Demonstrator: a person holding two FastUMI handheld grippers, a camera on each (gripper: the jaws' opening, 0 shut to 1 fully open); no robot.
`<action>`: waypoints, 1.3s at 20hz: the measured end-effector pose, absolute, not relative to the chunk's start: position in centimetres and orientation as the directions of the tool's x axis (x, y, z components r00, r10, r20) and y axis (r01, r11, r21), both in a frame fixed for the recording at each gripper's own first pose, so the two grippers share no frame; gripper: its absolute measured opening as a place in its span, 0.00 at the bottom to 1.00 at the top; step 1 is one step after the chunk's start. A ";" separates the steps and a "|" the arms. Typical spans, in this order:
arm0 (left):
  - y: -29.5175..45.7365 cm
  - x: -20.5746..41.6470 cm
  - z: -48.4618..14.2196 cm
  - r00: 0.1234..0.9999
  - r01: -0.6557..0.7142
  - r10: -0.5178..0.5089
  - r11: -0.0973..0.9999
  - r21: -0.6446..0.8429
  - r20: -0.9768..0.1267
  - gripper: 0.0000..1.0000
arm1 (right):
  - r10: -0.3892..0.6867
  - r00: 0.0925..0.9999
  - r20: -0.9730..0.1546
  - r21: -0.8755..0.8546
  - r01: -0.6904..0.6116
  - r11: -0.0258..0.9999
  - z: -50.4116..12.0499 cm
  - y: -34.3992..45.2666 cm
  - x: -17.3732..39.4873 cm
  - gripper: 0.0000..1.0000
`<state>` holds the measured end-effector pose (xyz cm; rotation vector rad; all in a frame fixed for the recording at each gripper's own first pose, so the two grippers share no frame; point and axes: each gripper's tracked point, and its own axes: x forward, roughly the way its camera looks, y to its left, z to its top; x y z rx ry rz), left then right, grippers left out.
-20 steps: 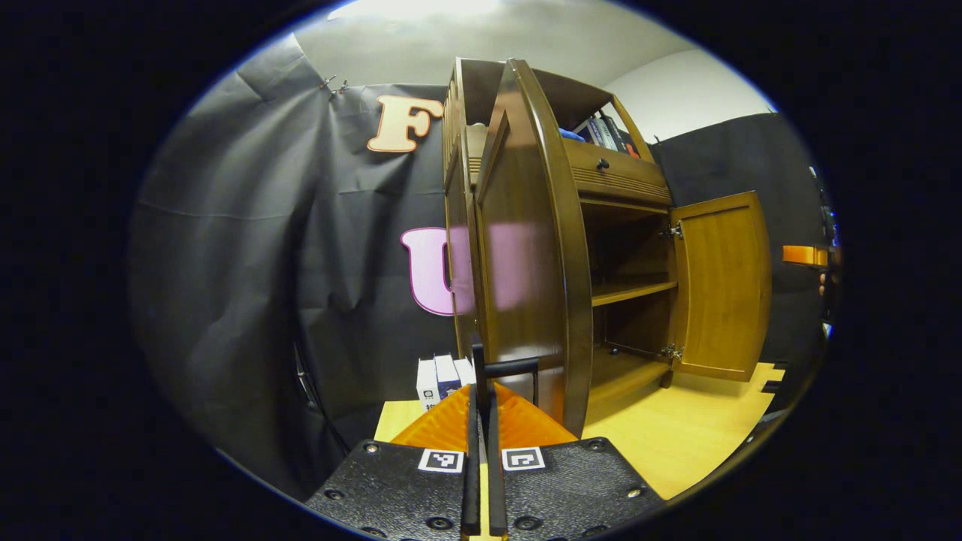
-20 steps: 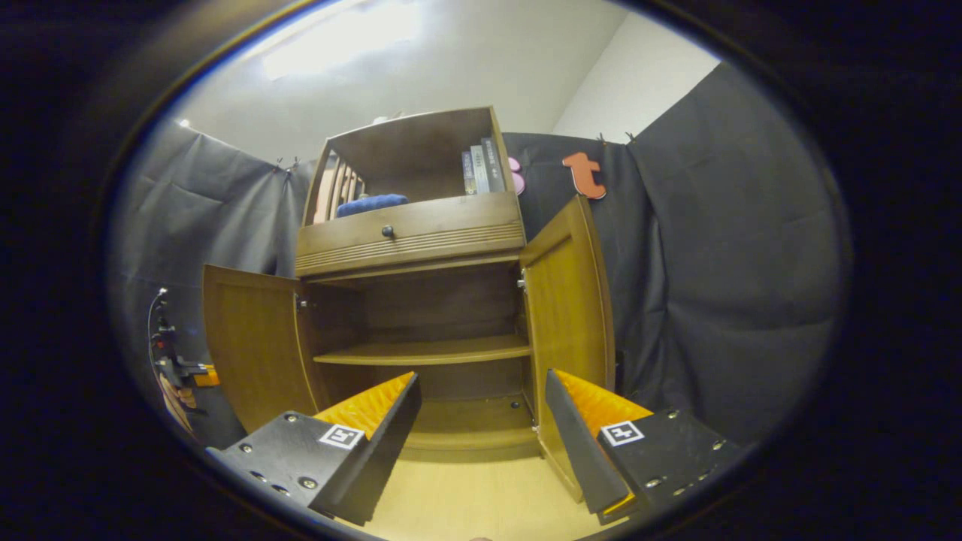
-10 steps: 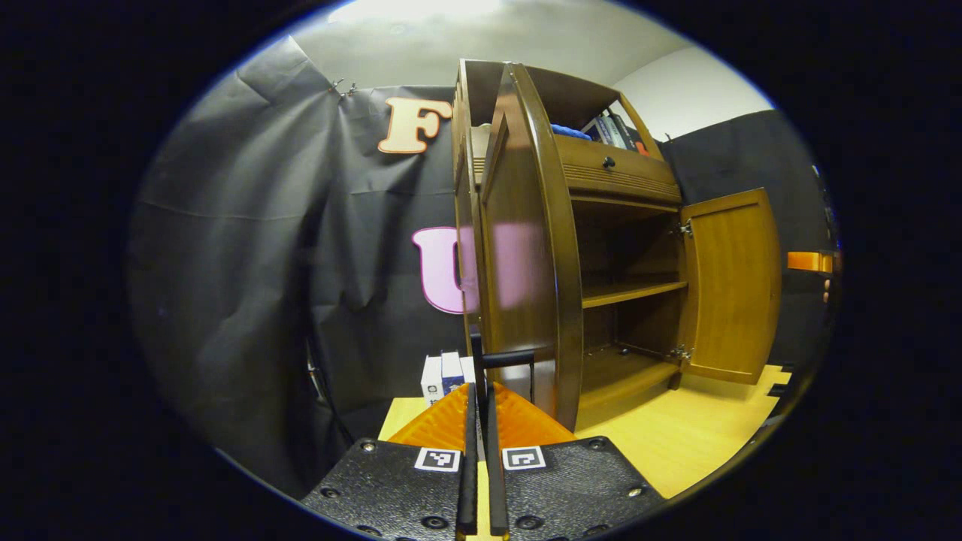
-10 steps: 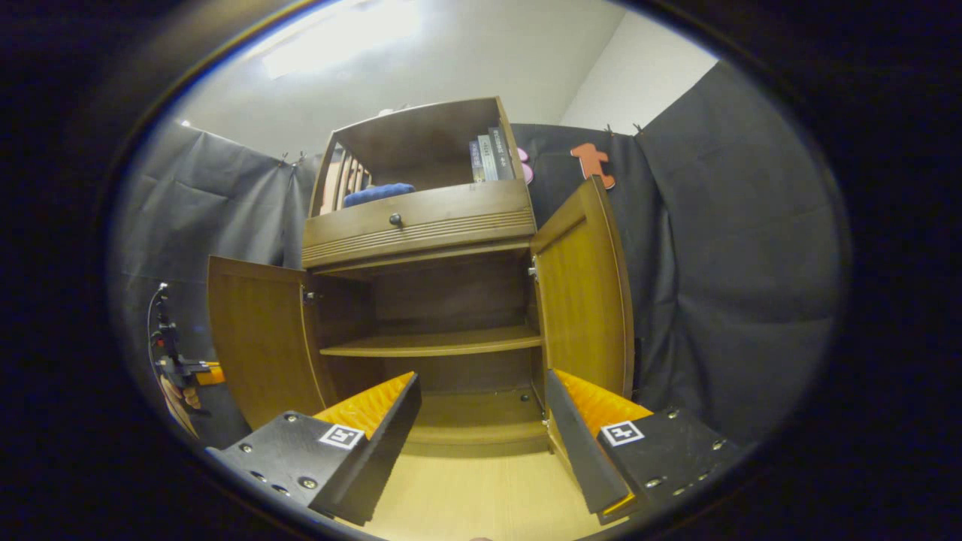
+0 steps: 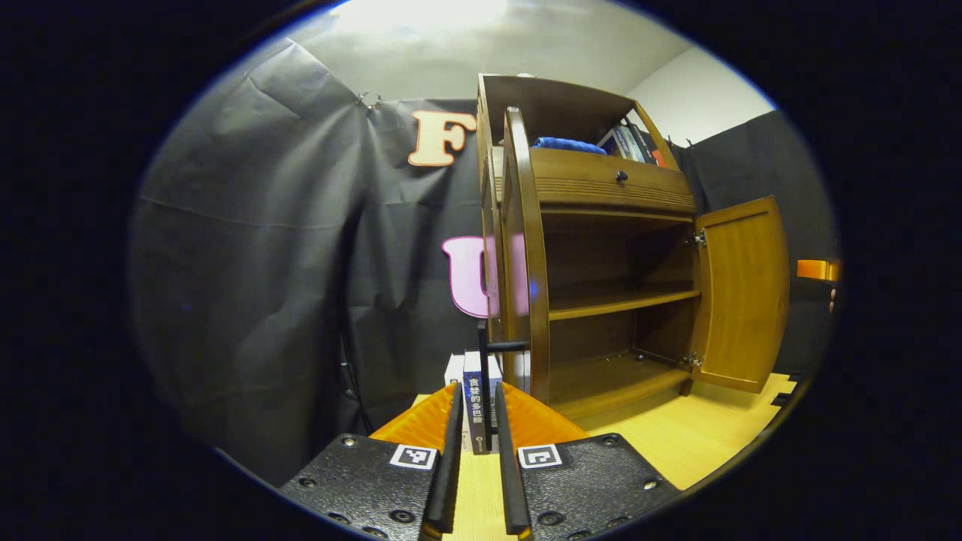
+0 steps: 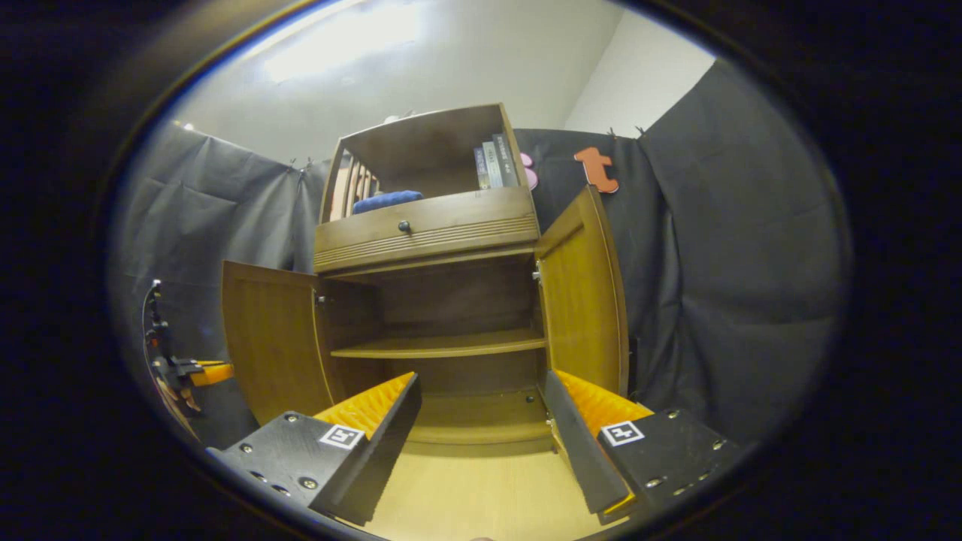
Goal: Open the right door of the double-door shoe cabinet with the right hand, and open the left door with the left hand.
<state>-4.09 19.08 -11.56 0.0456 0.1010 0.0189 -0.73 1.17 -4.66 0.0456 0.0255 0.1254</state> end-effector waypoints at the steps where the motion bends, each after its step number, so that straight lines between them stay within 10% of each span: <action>1: 18.6 -4.5 -10.6 0.997 -0.022 0.026 0.999 0.049 -0.071 0.27 | 0.134 0.991 -0.023 0.046 -0.133 0.990 -4.6 1.5 -1.0 0.98; 6: 16.0 -7.2 -7.4 0.998 -0.054 0.052 0.997 0.051 0.035 0.39 | 0.151 0.988 -0.001 0.054 -0.151 0.987 -4.3 2.1 -1.2 0.99; 16: 4.0 -4.2 -4.3 0.997 0.043 -0.046 0.998 0.043 0.066 0.96 | 0.084 0.996 0.003 0.082 -0.084 0.993 -3.6 -0.2 0.3 0.98; 26: -10.1 3.4 -7.2 0.979 0.202 -0.202 0.979 -0.032 -0.016 0.99 | -0.018 0.999 0.048 0.170 0.010 0.985 -4.1 -1.4 3.1 1.00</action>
